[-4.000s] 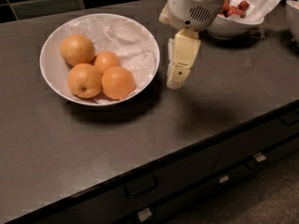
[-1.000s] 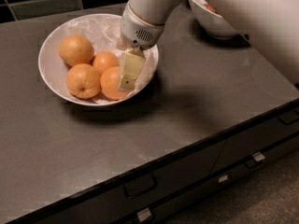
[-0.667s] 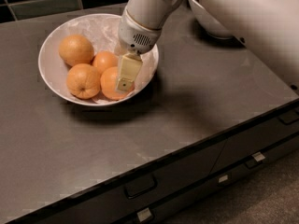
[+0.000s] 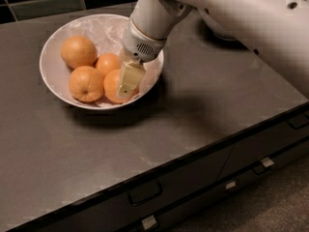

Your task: Pick orange from white bowl

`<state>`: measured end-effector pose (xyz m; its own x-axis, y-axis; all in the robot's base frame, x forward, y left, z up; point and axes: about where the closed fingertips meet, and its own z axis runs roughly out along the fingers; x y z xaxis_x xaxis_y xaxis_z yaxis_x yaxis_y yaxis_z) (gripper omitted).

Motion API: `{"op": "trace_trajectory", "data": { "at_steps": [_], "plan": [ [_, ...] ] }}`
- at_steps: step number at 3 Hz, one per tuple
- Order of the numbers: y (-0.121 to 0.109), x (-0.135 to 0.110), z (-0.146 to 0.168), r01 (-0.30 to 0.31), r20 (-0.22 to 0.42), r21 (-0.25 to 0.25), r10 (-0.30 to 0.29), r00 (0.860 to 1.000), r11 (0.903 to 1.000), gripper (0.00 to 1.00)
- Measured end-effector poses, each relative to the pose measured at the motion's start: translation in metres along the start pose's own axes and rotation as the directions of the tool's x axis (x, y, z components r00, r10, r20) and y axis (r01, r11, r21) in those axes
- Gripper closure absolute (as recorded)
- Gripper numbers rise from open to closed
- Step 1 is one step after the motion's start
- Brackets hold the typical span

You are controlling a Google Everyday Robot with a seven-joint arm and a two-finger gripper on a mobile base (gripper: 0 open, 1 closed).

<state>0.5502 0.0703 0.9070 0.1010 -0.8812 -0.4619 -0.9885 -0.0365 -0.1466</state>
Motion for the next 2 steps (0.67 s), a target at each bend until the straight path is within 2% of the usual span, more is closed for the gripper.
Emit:
{"op": "trace_trajectory", "data": {
  "at_steps": [1, 2],
  "plan": [
    [-0.0005, 0.0057, 0.0016, -0.041, 0.01, 0.048, 0.041, 0.999, 0.998, 0.3],
    [-0.0024, 0.0115, 0.0056, -0.072, 0.024, 0.074, 0.07, 0.997, 0.9947, 0.3]
  ]
}}
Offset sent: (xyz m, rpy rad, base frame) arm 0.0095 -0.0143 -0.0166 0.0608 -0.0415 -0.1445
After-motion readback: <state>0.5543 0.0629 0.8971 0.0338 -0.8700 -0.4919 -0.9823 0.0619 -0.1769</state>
